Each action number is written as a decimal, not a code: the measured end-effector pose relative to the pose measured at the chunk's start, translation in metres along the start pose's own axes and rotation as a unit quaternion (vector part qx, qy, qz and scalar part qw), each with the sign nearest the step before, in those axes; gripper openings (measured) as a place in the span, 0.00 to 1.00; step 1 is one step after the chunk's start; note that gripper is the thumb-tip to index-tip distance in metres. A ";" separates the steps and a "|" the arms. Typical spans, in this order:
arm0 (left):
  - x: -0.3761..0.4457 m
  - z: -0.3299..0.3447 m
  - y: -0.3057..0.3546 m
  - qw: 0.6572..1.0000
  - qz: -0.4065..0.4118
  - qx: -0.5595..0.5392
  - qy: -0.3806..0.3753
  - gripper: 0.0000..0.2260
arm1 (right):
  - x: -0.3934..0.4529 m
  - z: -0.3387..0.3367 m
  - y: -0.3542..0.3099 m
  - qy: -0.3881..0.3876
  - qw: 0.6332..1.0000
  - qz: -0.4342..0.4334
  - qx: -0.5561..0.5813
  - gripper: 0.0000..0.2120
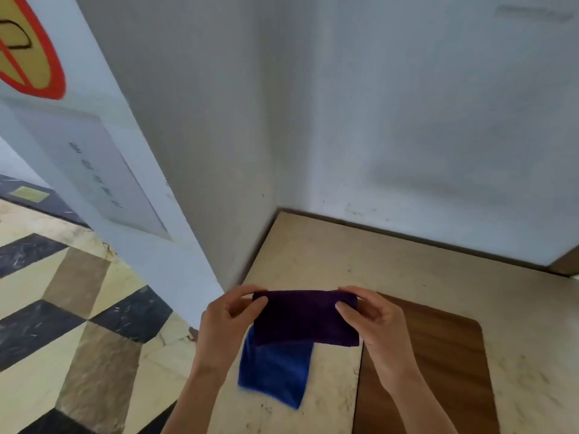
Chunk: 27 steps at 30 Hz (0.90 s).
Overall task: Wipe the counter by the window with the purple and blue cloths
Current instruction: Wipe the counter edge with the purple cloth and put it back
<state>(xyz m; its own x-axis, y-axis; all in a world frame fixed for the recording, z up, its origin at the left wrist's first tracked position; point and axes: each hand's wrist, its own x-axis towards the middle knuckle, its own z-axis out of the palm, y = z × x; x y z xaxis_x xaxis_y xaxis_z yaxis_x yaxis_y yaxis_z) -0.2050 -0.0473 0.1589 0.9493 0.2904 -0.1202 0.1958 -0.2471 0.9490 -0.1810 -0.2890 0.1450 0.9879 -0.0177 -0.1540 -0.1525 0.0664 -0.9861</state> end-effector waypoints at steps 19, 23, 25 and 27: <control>0.226 0.071 -0.130 0.965 -0.162 -0.132 -0.160 0.16 | 0.173 0.045 0.138 0.043 0.992 0.119 0.007 0.29; 0.245 0.079 -0.159 0.959 -0.194 -0.053 -0.199 0.21 | 0.185 0.053 0.161 0.045 0.981 0.182 -0.047 0.29; 0.248 0.081 -0.172 0.960 -0.179 0.032 -0.213 0.22 | 0.180 0.057 0.173 0.055 0.965 0.212 -0.147 0.26; 0.249 0.080 -0.179 0.959 -0.109 0.147 -0.219 0.21 | 0.174 0.058 0.181 0.056 0.943 0.194 -0.264 0.23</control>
<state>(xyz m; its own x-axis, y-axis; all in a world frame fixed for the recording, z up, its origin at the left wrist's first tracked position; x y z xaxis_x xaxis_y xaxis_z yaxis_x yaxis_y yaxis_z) 0.0160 -0.0042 -0.0640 0.8780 -0.0352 -0.4773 0.4003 -0.4927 0.7727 -0.0352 -0.2223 -0.0566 0.8498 -0.2025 -0.4867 -0.5246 -0.4165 -0.7426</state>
